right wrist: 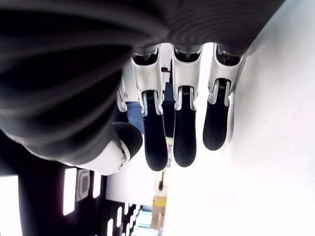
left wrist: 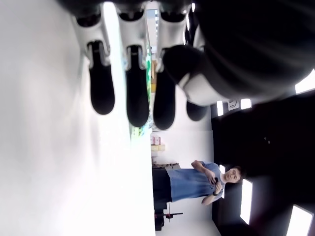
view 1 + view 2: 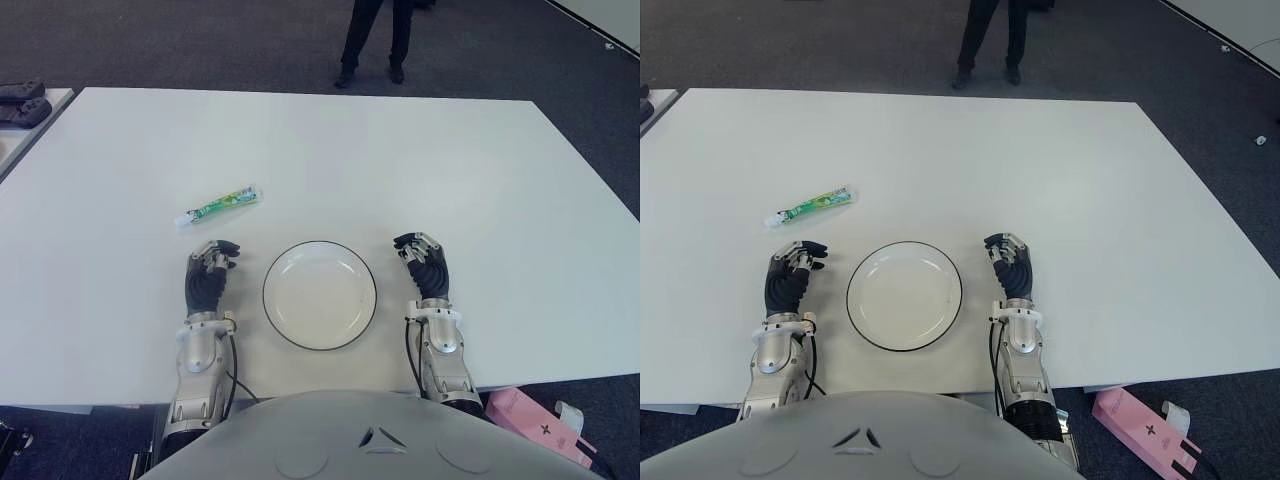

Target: Put the toothpaste on the table into the plate.

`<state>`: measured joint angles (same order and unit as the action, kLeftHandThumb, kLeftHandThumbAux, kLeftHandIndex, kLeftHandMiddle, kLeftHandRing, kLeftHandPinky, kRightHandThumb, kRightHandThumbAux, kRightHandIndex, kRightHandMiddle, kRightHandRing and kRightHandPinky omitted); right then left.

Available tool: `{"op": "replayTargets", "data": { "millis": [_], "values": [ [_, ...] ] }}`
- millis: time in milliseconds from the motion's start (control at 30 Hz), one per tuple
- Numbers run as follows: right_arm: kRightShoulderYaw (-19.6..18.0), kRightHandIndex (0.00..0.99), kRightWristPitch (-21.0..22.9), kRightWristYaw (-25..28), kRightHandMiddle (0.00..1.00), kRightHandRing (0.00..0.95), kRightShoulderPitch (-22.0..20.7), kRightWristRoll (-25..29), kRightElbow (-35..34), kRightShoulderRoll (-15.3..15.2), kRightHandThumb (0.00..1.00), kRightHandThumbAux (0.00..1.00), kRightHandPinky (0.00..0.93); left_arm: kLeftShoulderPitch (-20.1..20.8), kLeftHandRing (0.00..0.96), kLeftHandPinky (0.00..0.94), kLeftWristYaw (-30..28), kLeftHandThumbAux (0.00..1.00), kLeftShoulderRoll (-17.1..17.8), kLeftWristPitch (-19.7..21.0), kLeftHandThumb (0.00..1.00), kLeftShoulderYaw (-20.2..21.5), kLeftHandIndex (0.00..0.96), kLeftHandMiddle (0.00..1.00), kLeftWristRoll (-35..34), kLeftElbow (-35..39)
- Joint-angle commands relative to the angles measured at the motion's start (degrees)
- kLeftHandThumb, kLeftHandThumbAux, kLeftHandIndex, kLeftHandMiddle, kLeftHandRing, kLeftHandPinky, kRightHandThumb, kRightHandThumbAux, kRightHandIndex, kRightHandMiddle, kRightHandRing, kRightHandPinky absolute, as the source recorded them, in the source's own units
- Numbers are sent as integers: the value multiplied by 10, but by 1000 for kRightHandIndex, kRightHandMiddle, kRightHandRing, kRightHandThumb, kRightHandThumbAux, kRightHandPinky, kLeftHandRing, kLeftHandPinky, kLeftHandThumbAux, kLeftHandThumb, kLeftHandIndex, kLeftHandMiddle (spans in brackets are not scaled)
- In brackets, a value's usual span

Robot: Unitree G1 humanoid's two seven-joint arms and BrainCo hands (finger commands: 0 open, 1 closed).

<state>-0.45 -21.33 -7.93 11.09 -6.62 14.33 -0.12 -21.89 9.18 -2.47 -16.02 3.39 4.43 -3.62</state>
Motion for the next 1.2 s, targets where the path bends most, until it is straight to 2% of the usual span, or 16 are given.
{"op": "replayTargets", "data": {
  "millis": [33,133,433,567,767,1033,1200],
  "values": [
    [1,429,14,1,454,423,7,0,14,2,713,730,416,3,466,470,-13,674,11,9,842,4,468,452,-5,-14],
    [2,429,12,1,449,423,8,0,14,3,712,730,419,12,475,488,-10,675,21,2,842,9,464,454,-2,-9],
    [3,428,15,-6,452,426,9,-4,9,6,711,729,421,41,495,510,30,676,60,13,840,13,452,458,93,41],
    [5,428,16,-10,457,428,10,-7,5,8,711,729,422,58,502,520,44,677,75,25,840,15,444,460,128,55],
    [6,428,23,-14,468,436,8,-10,3,11,710,728,424,86,504,494,81,678,105,61,840,9,437,462,225,64],
    [5,428,21,-18,466,435,6,-11,9,14,711,728,419,150,539,528,94,681,158,79,836,6,410,473,279,27],
    [5,428,14,-15,458,430,7,-8,13,13,711,728,418,189,579,561,110,685,210,59,833,-7,386,498,317,-12]
  ]
}}
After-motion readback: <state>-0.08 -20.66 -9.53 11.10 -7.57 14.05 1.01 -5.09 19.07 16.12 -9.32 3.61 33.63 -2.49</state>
